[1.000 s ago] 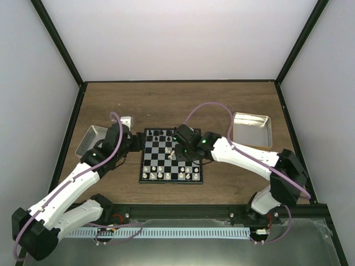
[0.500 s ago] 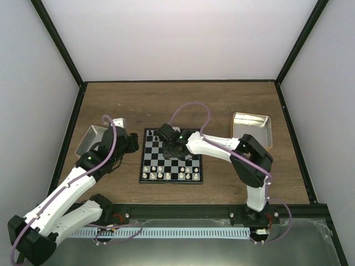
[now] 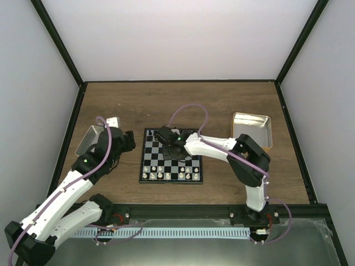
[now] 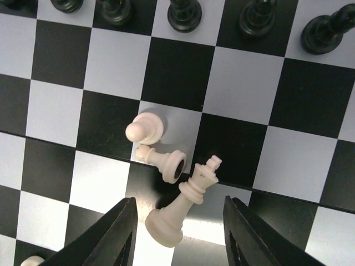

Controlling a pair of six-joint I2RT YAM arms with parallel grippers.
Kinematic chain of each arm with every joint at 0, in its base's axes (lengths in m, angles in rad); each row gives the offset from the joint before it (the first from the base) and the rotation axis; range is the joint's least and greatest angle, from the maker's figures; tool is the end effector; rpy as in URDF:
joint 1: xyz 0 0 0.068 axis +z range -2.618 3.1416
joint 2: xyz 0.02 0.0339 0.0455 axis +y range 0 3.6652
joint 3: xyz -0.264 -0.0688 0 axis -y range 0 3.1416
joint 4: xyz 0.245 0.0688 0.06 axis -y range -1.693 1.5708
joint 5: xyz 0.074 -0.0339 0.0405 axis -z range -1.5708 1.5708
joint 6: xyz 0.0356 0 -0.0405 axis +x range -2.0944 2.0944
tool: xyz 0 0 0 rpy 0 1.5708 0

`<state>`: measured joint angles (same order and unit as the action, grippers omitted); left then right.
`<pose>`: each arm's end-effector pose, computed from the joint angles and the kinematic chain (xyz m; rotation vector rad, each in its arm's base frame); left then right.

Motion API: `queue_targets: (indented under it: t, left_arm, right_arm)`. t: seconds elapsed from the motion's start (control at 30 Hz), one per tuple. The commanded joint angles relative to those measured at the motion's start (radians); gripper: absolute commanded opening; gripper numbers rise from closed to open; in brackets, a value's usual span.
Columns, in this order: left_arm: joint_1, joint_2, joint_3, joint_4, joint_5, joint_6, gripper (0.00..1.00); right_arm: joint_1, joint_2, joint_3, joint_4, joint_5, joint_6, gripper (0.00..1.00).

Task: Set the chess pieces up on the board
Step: Pick up the chess piece from the chessboard.

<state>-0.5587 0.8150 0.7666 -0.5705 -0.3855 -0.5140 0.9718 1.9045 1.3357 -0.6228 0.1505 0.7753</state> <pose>0.1544 -0.0807 0.2916 -0.1670 2.1387 -0.2041 0.2218 0.3155 0.1801 -0.2320 2.7620 0.2736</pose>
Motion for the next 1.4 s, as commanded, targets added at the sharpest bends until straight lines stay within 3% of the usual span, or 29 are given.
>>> queue_targets:
  t: [0.0,0.5,0.77,1.03,1.37]
  left_arm:
    - [0.003,-0.002,0.027,0.008,-0.017,-0.004,0.69]
    - [0.003,0.021,0.028,0.027,0.028,-0.007,0.69]
    - [0.003,0.028,0.028,0.033,0.066,-0.025,0.69]
    - [0.003,0.048,0.045,0.066,0.171,-0.048,0.70]
    - [0.003,0.072,0.118,0.196,0.564,-0.015,0.73]
  right_arm:
    - [0.019,0.005,-0.002,-0.016,0.034,-0.004,0.43]
    - [0.019,-0.001,-0.070,0.017,0.041,0.008,0.26]
    - [0.019,-0.009,-0.089,0.020,0.064,0.016,0.08]
    - [0.019,-0.244,-0.227,0.186,0.143,-0.040,0.07]
    - [0.019,-0.601,-0.464,0.487,0.163,-0.227,0.07]
